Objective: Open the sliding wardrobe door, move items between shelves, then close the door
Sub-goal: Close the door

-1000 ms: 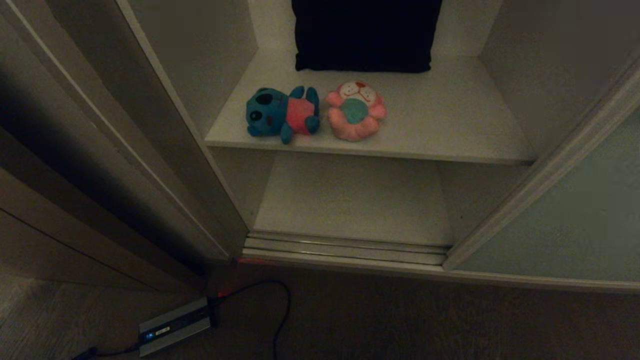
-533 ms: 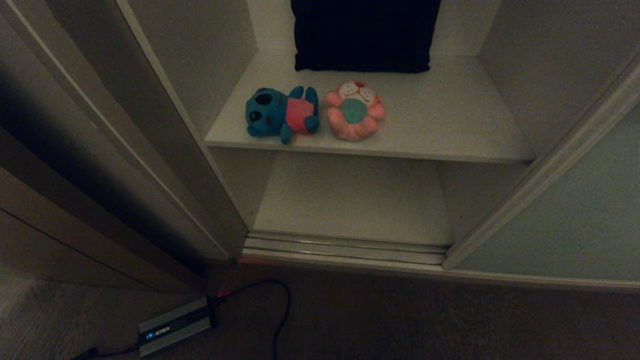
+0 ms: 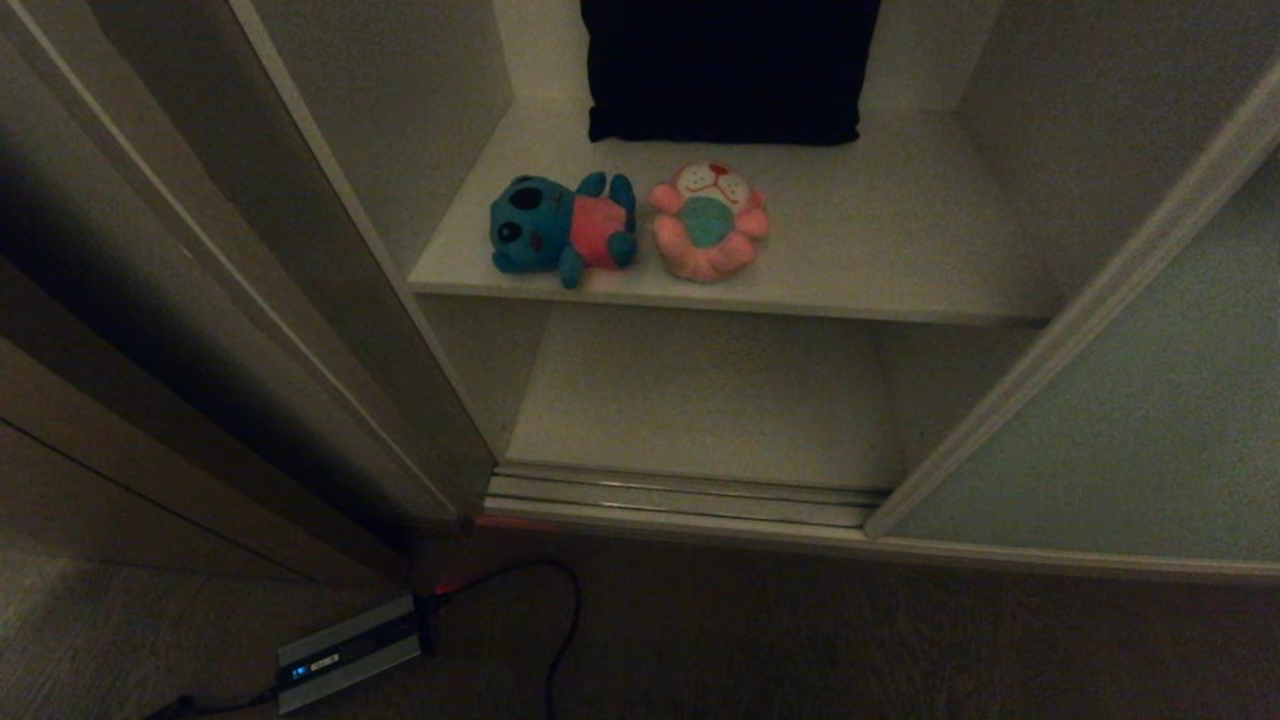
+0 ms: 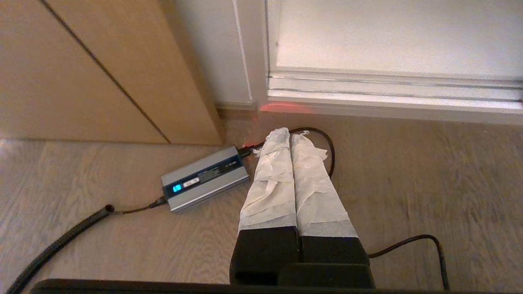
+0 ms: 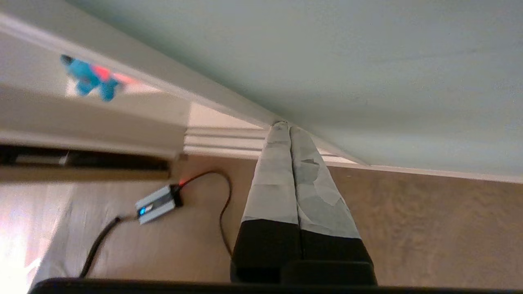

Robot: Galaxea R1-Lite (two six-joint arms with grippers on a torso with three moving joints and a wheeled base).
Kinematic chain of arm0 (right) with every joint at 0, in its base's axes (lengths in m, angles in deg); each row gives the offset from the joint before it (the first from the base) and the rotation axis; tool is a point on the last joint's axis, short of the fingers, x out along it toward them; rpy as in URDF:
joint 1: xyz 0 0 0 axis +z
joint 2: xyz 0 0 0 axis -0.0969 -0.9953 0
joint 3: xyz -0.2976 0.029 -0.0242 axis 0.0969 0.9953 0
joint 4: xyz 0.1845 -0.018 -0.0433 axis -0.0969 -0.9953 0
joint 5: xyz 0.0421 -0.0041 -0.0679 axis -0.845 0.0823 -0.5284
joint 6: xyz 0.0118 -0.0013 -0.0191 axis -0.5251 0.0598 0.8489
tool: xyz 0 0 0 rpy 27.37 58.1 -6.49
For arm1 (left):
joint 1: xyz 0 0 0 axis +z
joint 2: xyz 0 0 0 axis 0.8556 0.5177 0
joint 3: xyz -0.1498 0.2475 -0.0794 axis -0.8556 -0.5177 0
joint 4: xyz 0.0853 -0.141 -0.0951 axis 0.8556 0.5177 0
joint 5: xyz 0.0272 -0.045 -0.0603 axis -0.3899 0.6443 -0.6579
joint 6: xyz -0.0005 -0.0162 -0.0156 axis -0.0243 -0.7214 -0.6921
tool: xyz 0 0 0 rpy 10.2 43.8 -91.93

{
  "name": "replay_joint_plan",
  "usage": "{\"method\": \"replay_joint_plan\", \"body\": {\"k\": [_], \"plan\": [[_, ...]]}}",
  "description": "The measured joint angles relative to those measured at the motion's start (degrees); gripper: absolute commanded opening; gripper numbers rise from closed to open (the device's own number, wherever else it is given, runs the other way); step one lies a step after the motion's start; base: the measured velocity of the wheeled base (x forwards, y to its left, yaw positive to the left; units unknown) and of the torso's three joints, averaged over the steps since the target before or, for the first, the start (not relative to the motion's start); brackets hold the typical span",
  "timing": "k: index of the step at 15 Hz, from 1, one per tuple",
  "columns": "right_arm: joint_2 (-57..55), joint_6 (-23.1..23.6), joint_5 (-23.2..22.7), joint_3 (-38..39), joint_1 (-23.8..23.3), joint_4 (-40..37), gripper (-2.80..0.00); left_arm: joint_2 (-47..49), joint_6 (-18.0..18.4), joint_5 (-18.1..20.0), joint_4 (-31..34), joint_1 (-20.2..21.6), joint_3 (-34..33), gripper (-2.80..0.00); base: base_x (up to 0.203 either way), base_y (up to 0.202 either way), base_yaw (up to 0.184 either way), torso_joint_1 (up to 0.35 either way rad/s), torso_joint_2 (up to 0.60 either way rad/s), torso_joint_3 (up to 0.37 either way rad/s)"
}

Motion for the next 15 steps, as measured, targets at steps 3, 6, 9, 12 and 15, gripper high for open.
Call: {"method": "replay_joint_plan", "body": {"k": [3,6,9,12,15], "plan": [[1.7,0.4,0.6,2.3,6.7,0.5,-2.8,0.0,0.0,0.0,0.0,0.0,0.0,-2.8,0.0,0.0,0.0,0.0,0.0,0.0],[4.9,1.7,2.2,7.2,16.3,3.1,-2.8,0.0,0.0,0.0,0.0,0.0,0.0,-2.8,0.0,0.0,0.0,0.0,0.0,0.0],[9.9,5.7,5.6,14.8,25.9,5.9,-2.8,0.0,0.0,0.0,0.0,0.0,0.0,-2.8,0.0,0.0,0.0,0.0,0.0,0.0],[16.1,9.8,6.4,21.7,28.9,9.1,-2.8,0.0,0.0,0.0,0.0,0.0,0.0,-2.8,0.0,0.0,0.0,0.0,0.0,0.0],[19.8,16.2,8.9,30.0,30.5,20.0,-2.8,0.0,0.0,0.0,0.0,0.0,0.0,-2.8,0.0,0.0,0.0,0.0,0.0,0.0]]}}
